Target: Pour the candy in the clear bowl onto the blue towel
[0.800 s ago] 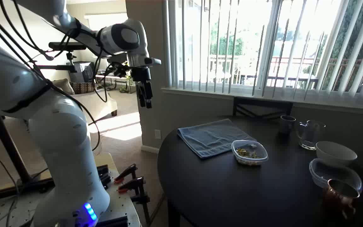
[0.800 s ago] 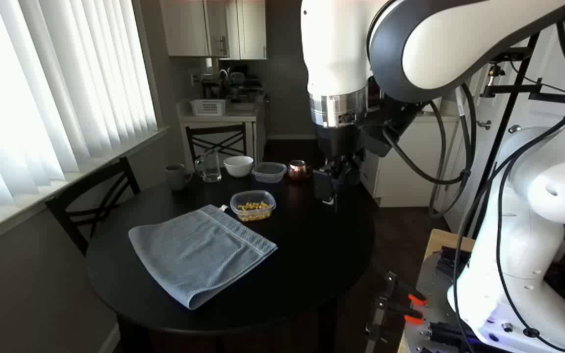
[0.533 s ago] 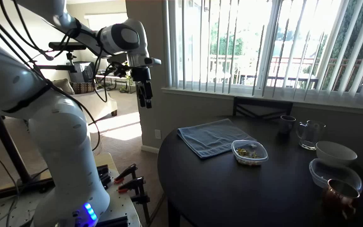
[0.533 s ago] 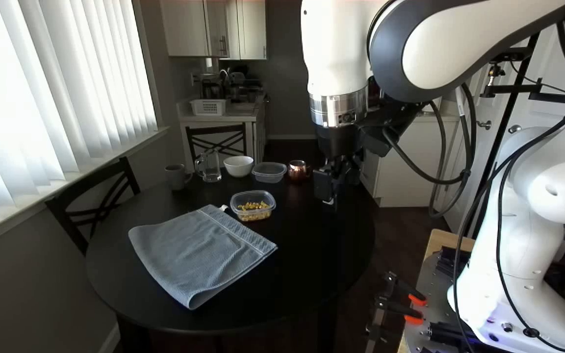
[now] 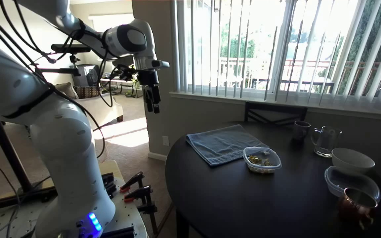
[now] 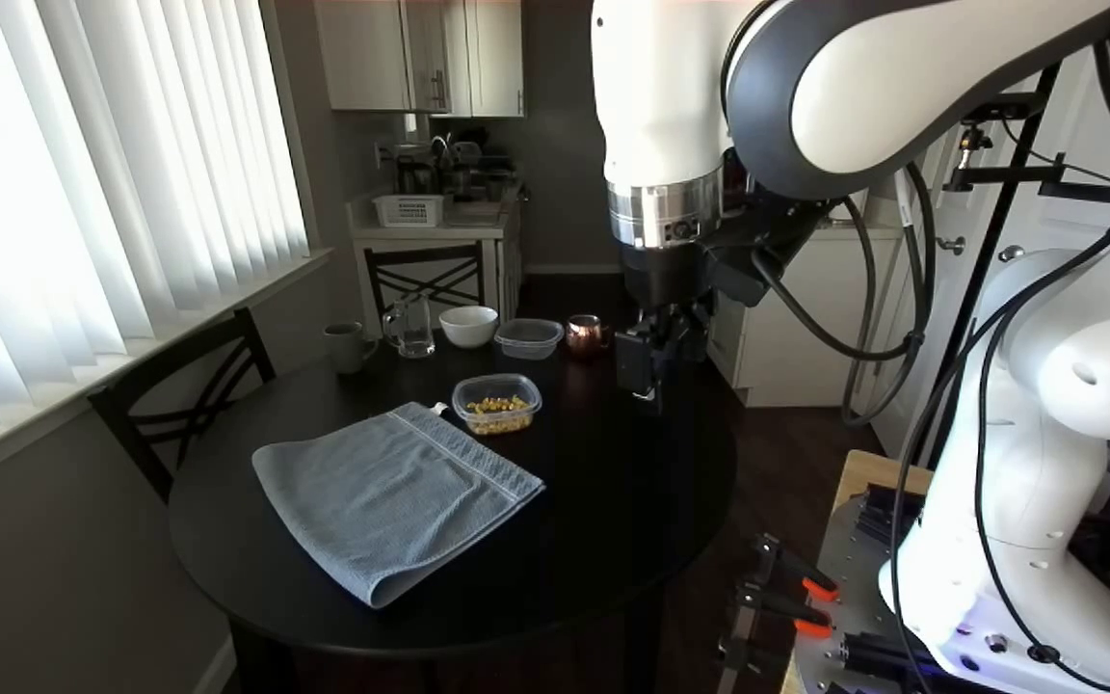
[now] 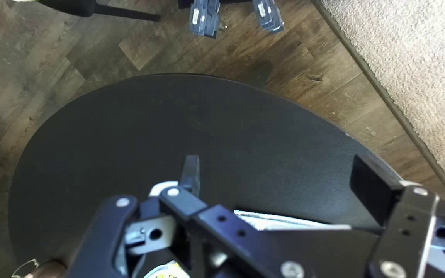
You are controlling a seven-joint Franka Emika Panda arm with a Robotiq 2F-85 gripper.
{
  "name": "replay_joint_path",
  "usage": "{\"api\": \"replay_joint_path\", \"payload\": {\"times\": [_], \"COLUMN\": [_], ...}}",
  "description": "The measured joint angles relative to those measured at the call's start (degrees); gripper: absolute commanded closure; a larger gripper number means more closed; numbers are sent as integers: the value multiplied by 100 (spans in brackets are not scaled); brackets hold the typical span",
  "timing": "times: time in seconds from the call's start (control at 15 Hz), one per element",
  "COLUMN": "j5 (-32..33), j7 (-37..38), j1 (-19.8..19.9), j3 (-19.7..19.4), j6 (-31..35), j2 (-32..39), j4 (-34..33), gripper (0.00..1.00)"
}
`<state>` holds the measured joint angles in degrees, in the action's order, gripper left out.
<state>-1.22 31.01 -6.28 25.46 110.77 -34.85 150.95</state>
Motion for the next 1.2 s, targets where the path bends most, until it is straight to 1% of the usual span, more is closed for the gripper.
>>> {"api": "replay_joint_path", "payload": {"times": [0.07,0.2,0.4,0.53,0.73,0.8,0.87,1.0,1.2], "j5": [28,169,716,1388,2743,3113,3350,3223,2451], "j7": [-40,-305,-631,-664,-542,-415,-289,-247,-293], "j1": [-8,-18,-23,-9,301,399,394,206,-87], "j3": [-30,-80,-33,67,361,388,280,-173,-764], "j6": [81,496,1046,1267,1392,1385,1356,1288,1191], "j2": [28,197,839,1478,2555,2921,3310,4023,4777], "j4": [-24,-159,-721,-1188,-1775,-1945,-2133,-2578,-3241], "gripper": [0,0,0,0,0,0,0,0,0]}}
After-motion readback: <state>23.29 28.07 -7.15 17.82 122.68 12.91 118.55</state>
